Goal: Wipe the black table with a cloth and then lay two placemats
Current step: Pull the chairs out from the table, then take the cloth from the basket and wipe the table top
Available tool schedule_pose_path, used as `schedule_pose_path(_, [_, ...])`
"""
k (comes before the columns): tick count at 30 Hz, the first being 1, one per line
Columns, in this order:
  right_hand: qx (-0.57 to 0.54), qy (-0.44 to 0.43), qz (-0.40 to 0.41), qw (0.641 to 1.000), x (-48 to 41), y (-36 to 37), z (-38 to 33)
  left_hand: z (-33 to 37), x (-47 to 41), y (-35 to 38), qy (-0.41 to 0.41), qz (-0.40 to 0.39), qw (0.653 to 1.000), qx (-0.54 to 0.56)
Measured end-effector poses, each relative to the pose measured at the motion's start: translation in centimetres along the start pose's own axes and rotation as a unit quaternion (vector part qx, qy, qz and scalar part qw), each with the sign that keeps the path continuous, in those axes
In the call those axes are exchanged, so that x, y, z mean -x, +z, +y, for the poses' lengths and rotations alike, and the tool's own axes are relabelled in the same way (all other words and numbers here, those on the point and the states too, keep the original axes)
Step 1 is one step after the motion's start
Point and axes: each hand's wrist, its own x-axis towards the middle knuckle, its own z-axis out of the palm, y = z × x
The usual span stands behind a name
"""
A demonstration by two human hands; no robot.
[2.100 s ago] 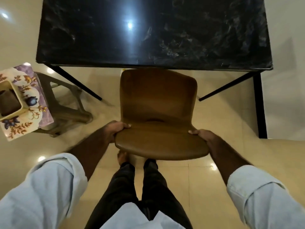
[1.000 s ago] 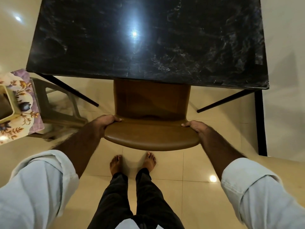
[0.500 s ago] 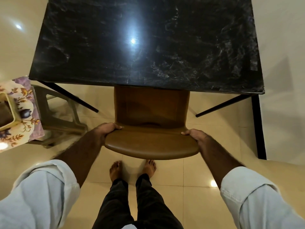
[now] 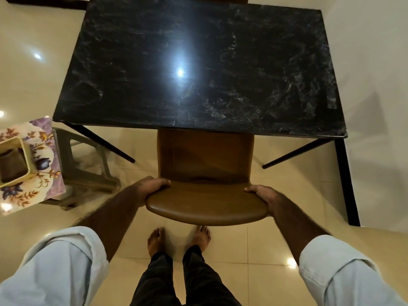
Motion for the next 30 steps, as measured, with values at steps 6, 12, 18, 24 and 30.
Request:
schedule_pose_path(6, [0.248,-0.123,0.064,0.959,3.2,0.8,-0.2,-0.5,4.4,1.4,0.154,0.066,0.968,-0.187])
schedule_pose_path(12, [0.511,-0.408,0.282,0.702,12.5,4.8,-4.3,0.8,10.6,-1.1,0.297,0.263,0.850,-0.348])
schedule_pose_path(18, [0.475,-0.611,0.354,0.525,22.8,12.7,-9.6,0.8,19.0,-8.2,0.390,0.455,0.738,-0.310])
schedule_pose_path(24, [0.395,-0.748,0.363,0.391,33.4,21.6,-10.8,-5.6,27.9,-17.7,0.381,0.630,0.624,-0.261])
schedule_pose_path(30, [0.352,-0.810,0.346,0.317,42.5,32.1,-7.1,-17.3,34.4,-24.7,0.310,0.731,0.545,-0.269])
